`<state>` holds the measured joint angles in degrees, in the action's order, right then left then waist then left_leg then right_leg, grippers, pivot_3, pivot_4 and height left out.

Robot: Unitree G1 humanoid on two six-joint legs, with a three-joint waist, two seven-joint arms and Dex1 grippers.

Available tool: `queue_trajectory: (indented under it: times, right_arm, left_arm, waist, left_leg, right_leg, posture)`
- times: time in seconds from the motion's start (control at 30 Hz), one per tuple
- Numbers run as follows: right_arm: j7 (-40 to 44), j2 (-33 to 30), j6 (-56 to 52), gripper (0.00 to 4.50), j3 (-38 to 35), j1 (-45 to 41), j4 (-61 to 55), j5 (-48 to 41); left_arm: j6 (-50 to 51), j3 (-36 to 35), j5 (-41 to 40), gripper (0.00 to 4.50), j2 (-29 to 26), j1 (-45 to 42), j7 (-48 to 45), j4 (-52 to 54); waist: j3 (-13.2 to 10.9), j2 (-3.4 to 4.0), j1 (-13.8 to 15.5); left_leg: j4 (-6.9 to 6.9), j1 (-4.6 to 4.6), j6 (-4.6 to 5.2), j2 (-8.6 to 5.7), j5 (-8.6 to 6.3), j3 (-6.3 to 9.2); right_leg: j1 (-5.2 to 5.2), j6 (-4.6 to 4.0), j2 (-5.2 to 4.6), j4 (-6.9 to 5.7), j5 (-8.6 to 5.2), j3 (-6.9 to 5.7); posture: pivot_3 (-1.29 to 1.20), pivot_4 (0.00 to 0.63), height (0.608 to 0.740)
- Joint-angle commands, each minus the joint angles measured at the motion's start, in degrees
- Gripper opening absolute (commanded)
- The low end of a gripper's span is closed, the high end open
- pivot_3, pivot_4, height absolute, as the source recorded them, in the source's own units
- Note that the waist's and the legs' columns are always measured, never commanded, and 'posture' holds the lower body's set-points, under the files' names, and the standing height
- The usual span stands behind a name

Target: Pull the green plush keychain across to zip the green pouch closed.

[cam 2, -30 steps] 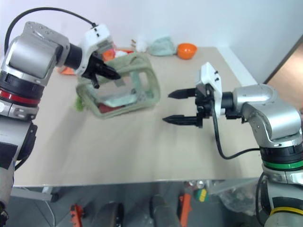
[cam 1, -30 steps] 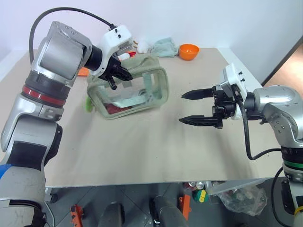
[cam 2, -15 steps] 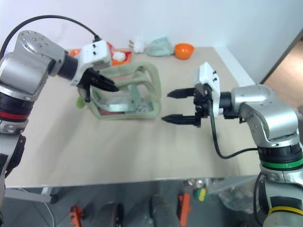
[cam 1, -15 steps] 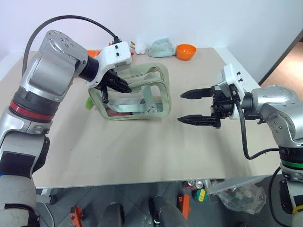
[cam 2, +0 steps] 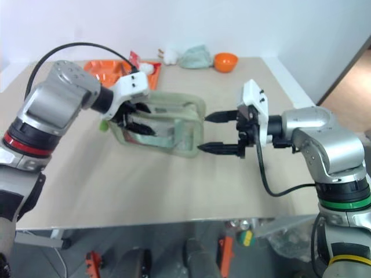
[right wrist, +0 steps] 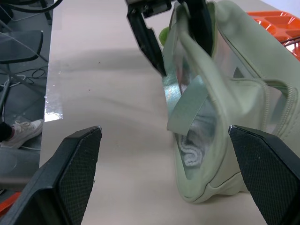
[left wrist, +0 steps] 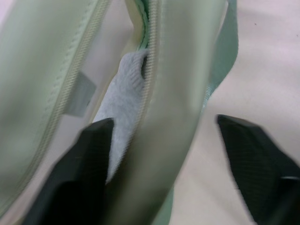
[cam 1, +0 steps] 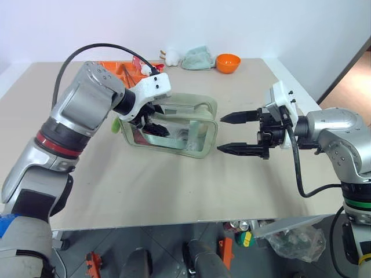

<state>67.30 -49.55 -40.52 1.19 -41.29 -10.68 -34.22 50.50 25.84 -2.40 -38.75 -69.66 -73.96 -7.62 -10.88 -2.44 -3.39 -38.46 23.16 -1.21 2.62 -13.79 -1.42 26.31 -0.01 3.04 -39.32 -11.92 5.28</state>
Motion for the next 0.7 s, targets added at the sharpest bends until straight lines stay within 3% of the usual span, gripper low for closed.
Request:
queue_trajectory:
  times: [0.03,0.23,0.4,0.57,0.7]
  right_arm:
    - [-0.5,-0.6,-0.3,4.50,-2.3,0.0,-2.4,-1.0]
    - [-0.6,-0.9,-0.7,4.50,-2.6,0.3,-2.6,-1.3]
    - [-0.4,-0.4,-0.3,4.50,-2.0,-0.3,-1.9,-1.0]
    - [-0.6,0.4,0.2,4.50,-1.4,-1.0,-1.4,-0.5]
    - [-5.2,3.0,1.4,4.50,-0.5,-3.2,1.2,2.8]
  left_arm:
    - [1.0,-3.1,-0.7,4.44,0.3,-2.8,1.6,-0.9]
    - [-0.1,-12.5,-7.0,4.44,3.1,-6.0,4.4,-3.1]
    - [-8.2,-18.7,-10.8,4.44,1.9,-4.7,3.6,-2.4]
    - [-16.3,-26.8,-18.5,4.44,-2.1,1.2,-3.3,0.1]
    - [-25.3,-32.5,-18.4,4.44,-5.5,10.6,-2.3,-1.2]
  waist:
    - [0.0,0.00,0.0]
    - [0.0,0.00,0.1]
    - [0.0,0.00,0.1]
    - [0.0,0.00,-0.1]
    - [0.0,0.01,-0.4]
  left_leg:
    - [0.01,0.00,0.00,0.00,0.00,0.01]
    - [0.00,0.04,0.00,-0.01,0.00,-0.01]
    - [0.01,0.01,0.00,0.01,0.00,-0.02]
    - [0.02,-0.05,0.00,0.03,0.00,-0.07]
    - [0.03,-0.08,-0.01,0.05,0.00,-0.11]
  right_leg:
    - [0.00,0.01,0.00,0.00,-0.01,0.00]
    - [0.01,0.02,-0.02,0.02,0.00,0.00]
    - [0.01,0.03,-0.01,0.02,0.00,0.01]
    - [0.01,0.03,0.01,0.00,0.00,0.04]
    - [0.01,0.02,0.01,0.00,0.00,0.07]
  posture:
    - [0.00,0.150,0.740]
    - [0.00,0.150,0.740]
    - [0.00,0.150,0.740]
    - [0.00,0.150,0.740]
    - [0.00,0.150,0.740]
